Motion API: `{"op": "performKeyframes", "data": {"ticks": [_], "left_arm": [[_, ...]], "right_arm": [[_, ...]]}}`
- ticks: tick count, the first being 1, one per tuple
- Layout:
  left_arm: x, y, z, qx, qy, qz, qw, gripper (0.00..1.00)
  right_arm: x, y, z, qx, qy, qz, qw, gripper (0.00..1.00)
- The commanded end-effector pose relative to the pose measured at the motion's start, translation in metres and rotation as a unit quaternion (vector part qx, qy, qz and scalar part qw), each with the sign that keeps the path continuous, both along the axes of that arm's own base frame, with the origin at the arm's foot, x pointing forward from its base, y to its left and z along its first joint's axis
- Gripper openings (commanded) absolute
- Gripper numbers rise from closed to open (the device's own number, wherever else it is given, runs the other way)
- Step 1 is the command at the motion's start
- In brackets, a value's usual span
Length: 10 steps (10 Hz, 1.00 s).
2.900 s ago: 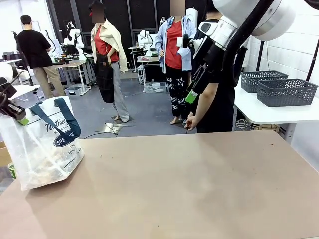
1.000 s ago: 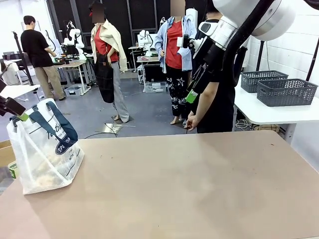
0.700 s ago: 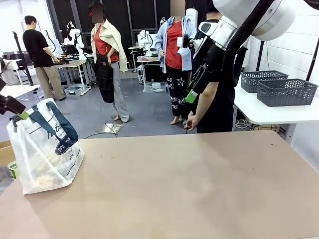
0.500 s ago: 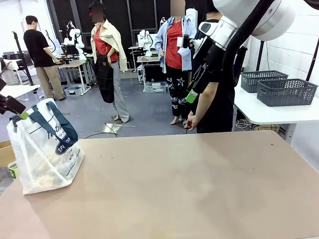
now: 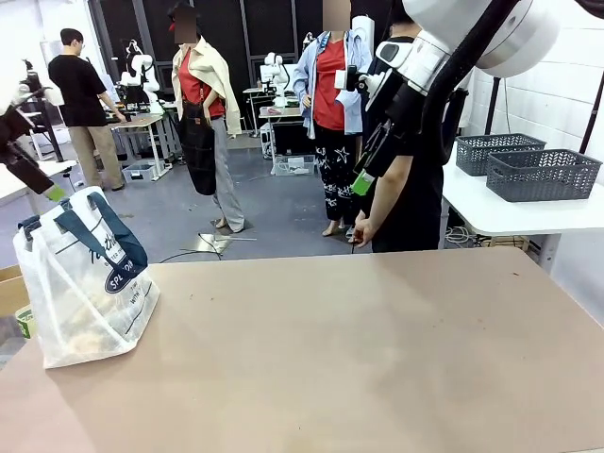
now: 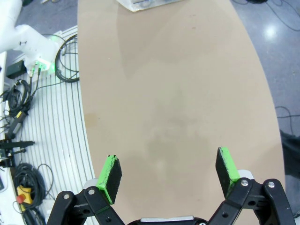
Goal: Transfer purchased items from the store into the shopping bag.
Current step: Move the Reusable shopping bag to the right side of the table.
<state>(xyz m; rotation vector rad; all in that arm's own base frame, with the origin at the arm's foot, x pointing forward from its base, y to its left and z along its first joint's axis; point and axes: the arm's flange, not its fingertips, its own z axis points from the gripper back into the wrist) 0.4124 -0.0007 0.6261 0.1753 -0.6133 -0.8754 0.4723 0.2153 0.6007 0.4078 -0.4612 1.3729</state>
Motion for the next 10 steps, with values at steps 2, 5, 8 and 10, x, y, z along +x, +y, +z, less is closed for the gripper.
{"op": "performKeyframes", "data": {"ticks": [2,5,8,10], "left_arm": [[0.019,-0.01,0.006,-0.059,0.024,-0.201,0.978,1.0],[0.044,-0.03,-0.007,-0.079,-0.006,-0.335,0.939,1.0],[0.073,-0.037,-0.022,-0.075,0.036,-0.38,0.921,1.0],[0.083,-0.039,-0.029,-0.075,0.06,-0.377,0.921,1.0]], "right_arm": [[0.0,-0.001,-0.002,-0.01,-0.002,0.003,1.0,1.0],[0.0,-0.001,-0.002,-0.01,-0.002,0.003,1.0,1.0],[0.0,-0.001,-0.002,-0.01,-0.002,0.003,1.0,1.0],[0.0,-0.001,-0.002,-0.01,-0.002,0.003,1.0,1.0]]}}
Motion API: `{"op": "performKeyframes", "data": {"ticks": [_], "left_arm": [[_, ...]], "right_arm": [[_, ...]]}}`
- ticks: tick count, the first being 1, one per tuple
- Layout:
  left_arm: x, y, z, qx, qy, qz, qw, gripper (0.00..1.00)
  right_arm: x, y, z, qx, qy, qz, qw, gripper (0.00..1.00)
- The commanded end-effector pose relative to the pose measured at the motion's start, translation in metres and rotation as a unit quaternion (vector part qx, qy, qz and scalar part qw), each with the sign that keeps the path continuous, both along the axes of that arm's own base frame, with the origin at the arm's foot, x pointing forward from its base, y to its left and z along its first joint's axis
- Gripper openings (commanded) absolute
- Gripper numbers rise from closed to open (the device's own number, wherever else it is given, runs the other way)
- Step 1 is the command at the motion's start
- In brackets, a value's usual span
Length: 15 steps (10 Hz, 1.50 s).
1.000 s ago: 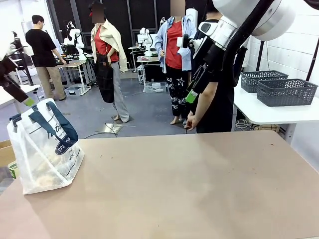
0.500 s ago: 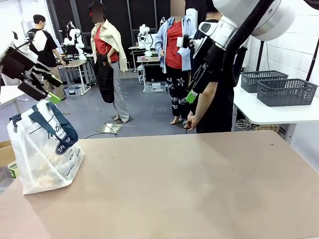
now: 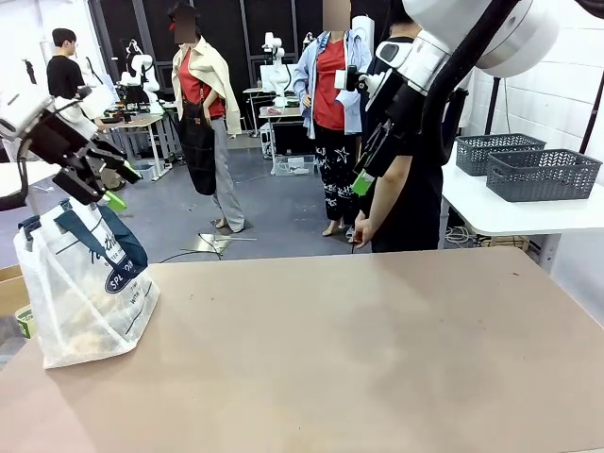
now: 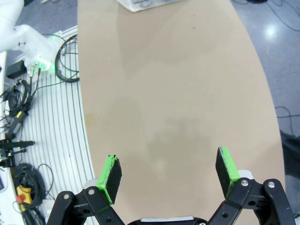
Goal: Transfer purchased items from the store into the shopping bag.
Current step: Move the Reusable shopping bag to the right side of the table.
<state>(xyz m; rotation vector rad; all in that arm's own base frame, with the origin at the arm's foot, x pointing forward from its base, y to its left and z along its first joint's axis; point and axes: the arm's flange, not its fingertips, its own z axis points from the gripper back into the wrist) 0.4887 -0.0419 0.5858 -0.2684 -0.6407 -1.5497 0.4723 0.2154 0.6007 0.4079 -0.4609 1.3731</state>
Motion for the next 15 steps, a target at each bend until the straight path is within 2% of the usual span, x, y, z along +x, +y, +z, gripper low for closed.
{"op": "performKeyframes", "data": {"ticks": [1,3,4,15], "left_arm": [[0.0093,0.0036,0.0086,-0.003,0.01,-0.007,1.0,1.0],[0.0049,0.006,0.009,-0.015,0.03,0.01,0.999,1.0],[0.0076,0.002,-0.0001,0.008,0.015,0.0,1.0,1.0],[0.0076,0.002,-0.0001,0.008,0.015,0.0,1.0,1.0]], "right_arm": [[-0.0002,-0.0013,-0.0017,-0.01,-0.002,0.003,1.0,1.0],[-0.0002,-0.0013,-0.0017,-0.01,-0.002,0.003,1.0,1.0],[-0.0002,-0.0013,-0.0017,-0.01,-0.002,0.003,1.0,1.0],[-0.0002,-0.0013,-0.0017,-0.01,-0.002,0.003,1.0,1.0]]}}
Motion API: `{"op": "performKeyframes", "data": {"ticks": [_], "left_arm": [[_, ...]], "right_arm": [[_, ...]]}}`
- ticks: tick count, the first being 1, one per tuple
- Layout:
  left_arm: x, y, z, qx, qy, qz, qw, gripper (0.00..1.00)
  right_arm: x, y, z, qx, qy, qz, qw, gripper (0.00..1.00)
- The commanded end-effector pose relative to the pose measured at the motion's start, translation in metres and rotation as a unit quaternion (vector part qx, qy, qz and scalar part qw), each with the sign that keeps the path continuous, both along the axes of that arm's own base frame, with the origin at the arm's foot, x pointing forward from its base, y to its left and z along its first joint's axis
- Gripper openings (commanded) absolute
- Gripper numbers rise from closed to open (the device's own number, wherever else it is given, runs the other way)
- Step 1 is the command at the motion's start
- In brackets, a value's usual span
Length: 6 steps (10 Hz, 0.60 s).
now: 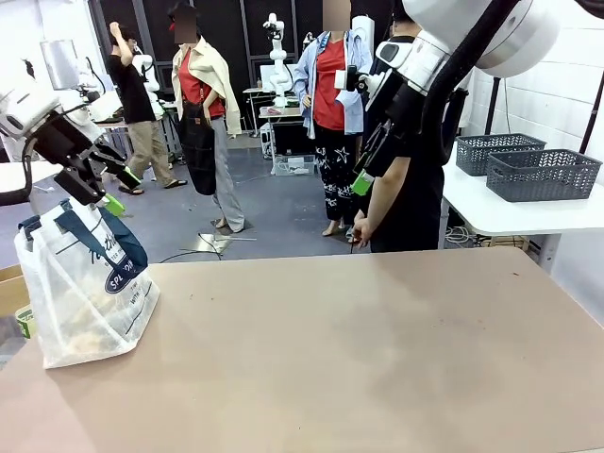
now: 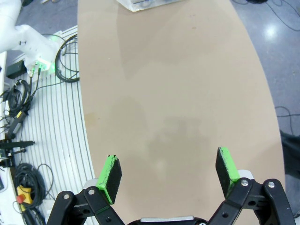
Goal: Transfer purchased items from the store into the shopping bag.
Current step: Move the Reusable shopping bag to the right side of the table.
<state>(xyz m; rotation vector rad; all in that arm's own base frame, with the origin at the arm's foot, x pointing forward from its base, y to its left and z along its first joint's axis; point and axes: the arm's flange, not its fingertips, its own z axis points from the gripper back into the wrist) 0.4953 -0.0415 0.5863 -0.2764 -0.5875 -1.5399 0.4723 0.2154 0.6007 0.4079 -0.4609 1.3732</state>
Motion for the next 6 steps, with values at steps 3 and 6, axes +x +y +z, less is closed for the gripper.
{"op": "performKeyframes", "data": {"ticks": [3,6], "left_arm": [[0.0009,0.0015,-0.0006,-0.005,-0.005,-0.004,1.0,1.0],[0.0009,0.0015,-0.0006,-0.005,-0.005,-0.004,1.0,1.0]], "right_arm": [[-0.0002,-0.0013,-0.0016,-0.01,-0.002,0.003,1.0,1.0],[-0.0002,-0.0013,-0.0016,-0.01,-0.002,0.003,1.0,1.0]]}}
